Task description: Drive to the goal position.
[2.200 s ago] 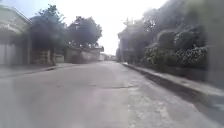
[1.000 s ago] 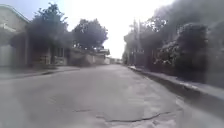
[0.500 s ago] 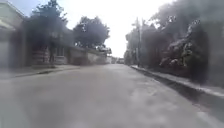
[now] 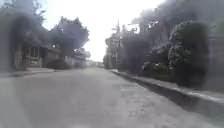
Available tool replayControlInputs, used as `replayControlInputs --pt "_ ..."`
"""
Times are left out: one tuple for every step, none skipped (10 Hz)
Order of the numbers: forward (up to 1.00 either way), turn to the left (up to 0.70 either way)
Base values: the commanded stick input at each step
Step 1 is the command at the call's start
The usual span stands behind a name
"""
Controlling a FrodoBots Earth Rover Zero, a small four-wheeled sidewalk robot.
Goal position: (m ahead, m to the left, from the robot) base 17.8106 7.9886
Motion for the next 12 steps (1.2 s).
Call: replayControlInputs --pt "1.00 0.00" --pt "1.00 0.00" --pt "1.00 0.00" --pt "1.00 0.00" --pt "1.00 0.00" --pt "1.00 0.00" --pt "1.00 0.00" --pt "1.00 0.00" --pt "1.00 0.00" --pt "1.00 0.00" --pt "1.00 0.00" --pt "1.00 0.00"
